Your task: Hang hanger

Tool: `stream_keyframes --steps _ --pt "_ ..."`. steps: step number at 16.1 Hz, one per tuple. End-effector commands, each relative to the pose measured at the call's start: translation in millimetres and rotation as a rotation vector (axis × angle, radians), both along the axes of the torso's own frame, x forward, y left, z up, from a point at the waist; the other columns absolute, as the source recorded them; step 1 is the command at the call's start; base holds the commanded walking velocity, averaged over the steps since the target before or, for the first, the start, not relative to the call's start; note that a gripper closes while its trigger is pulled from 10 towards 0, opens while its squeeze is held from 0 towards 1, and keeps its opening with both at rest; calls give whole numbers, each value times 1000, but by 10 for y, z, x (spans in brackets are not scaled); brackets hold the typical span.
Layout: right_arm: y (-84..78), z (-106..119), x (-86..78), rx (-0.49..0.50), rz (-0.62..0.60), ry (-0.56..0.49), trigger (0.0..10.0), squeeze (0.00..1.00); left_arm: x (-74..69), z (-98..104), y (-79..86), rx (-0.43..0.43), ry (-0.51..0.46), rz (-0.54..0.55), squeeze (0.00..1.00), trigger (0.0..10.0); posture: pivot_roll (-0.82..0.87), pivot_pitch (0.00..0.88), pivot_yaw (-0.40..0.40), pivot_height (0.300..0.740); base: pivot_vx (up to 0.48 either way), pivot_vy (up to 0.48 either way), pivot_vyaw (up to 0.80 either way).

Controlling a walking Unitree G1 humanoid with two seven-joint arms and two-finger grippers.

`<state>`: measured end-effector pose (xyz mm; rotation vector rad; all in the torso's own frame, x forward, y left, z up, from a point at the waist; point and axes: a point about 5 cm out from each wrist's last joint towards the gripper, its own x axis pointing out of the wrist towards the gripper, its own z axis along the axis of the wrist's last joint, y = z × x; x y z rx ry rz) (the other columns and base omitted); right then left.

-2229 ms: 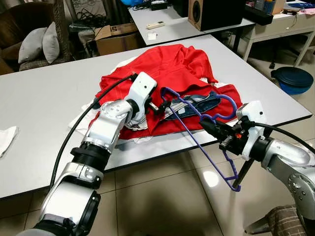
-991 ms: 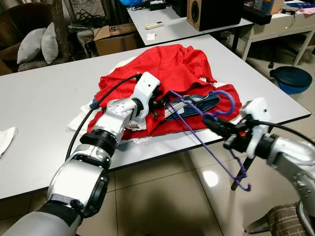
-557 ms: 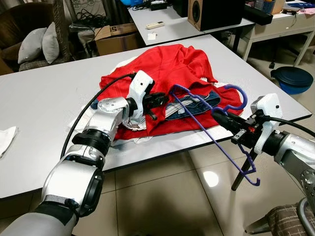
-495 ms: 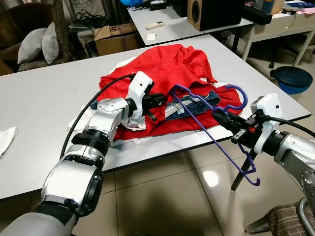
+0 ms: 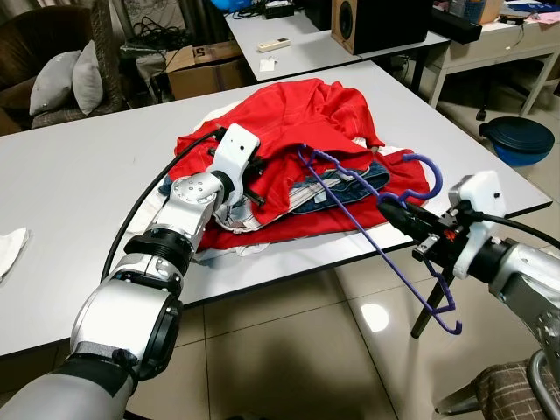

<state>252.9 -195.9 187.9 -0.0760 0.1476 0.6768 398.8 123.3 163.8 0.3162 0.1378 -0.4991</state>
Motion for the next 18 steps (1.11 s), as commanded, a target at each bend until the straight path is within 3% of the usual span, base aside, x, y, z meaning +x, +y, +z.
stream_keyframes --steps 1,4,8,9,10,12,14,17,18 --pt "33 58 -37 17 12 -30 10000 0 55 148 68 4 -65 47 0 0 -203 0 163 740 0 0 0" --pt "45 -36 -106 19 -16 2 10000 0 77 310 63 -58 -152 41 0 0 -201 0 164 740 0 0 0" --pt "120 -96 -145 40 -41 12 10000 0 102 626 -24 -211 -254 -19 0 0 -196 0 170 740 0 0 0" --pt "141 -93 -151 53 -49 4 10000 0 117 797 -27 -291 -290 -32 0 0 -196 0 174 740 0 0 0" --pt "151 -89 -150 60 -54 -1 10000 0 128 910 -17 -348 -308 -34 0 0 -195 0 179 740 0 0 0" --pt "168 -94 -145 72 -70 -8 10000 0 133 947 -14 -365 -292 -55 0 0 -191 0 181 740 0 0 0" --pt "205 -118 -142 88 -89 -7 10000 0 124 671 -5 -145 -213 -53 0 0 -186 0 179 740 0 0 0" --pt "237 -146 -151 88 -91 0 10000 0 112 374 74 43 -103 4 0 0 -189 0 181 740 0 0 0" --pt "244 -170 -157 83 -97 8 10000 0 98 212 171 155 -40 61 0 0 -190 0 181 740 0 0 0"
